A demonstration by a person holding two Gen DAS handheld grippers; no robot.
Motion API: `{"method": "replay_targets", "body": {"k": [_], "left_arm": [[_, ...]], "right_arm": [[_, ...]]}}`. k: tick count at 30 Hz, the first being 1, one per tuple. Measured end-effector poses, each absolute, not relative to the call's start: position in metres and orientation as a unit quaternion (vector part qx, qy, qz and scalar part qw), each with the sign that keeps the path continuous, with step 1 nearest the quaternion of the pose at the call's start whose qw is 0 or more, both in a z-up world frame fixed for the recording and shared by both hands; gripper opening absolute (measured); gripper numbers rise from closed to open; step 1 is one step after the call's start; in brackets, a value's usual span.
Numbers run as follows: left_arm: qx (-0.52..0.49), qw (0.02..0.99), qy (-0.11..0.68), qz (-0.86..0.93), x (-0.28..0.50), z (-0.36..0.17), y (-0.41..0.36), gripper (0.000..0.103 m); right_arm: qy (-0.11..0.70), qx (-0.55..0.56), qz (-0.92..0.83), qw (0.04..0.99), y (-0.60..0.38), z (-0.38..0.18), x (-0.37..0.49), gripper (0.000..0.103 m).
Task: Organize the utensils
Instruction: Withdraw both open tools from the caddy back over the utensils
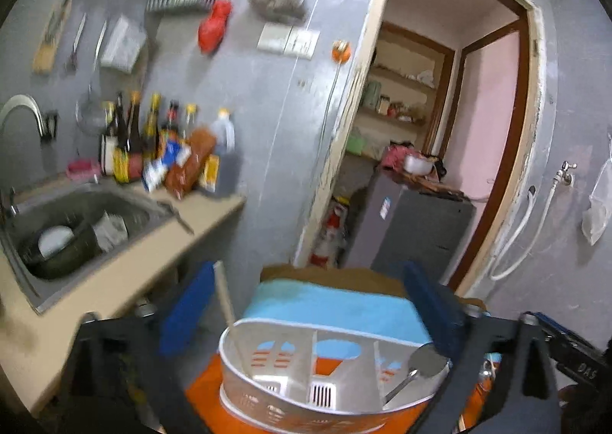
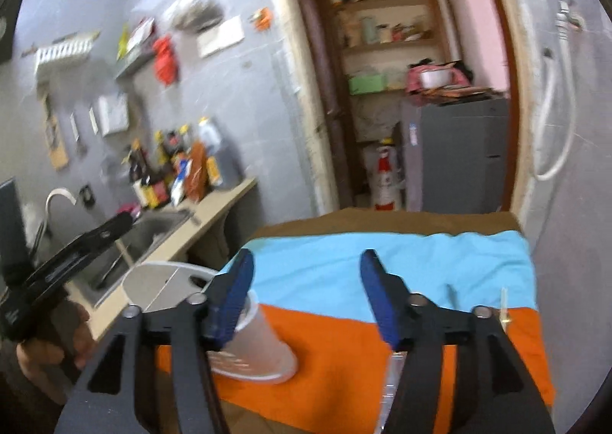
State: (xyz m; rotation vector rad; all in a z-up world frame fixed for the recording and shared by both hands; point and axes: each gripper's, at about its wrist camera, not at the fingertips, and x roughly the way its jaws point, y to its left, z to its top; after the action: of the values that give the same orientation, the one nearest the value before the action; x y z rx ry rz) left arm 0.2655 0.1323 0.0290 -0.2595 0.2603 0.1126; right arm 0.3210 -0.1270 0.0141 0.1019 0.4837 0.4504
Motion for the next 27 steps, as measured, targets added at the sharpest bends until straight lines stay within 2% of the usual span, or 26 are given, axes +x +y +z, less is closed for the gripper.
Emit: {"method": "replay_targets", "body": {"k": [4, 7, 17, 27], "left_arm": [[-0.091, 0.987, 0.122, 0.054, 0.26, 0.04, 0.095, 0.102], [-0.076, 0.988, 0.127, 0.038, 0.255, 0.043, 0.066, 0.102], [-0.054, 0.986, 0.155, -0.012, 0.249, 0.025, -0.027, 0.102], [-0.027, 0.966, 0.253, -0.036, 0.269, -0.042, -0.087, 0.102]], "right_arm": [[0.207, 0.052, 0.193, 0.958, -0.163, 0.027, 0.311, 0.086], [0.18, 0.05, 0.17, 0.968, -0.191, 0.037, 0.298, 0.103], [0.144, 0.007, 0.123, 0.982, -0.258, 0.038, 0.283, 0.103], [0.181, -0.004, 0.126, 0.975, -0.302, -0.009, 0.305, 0.103]]}}
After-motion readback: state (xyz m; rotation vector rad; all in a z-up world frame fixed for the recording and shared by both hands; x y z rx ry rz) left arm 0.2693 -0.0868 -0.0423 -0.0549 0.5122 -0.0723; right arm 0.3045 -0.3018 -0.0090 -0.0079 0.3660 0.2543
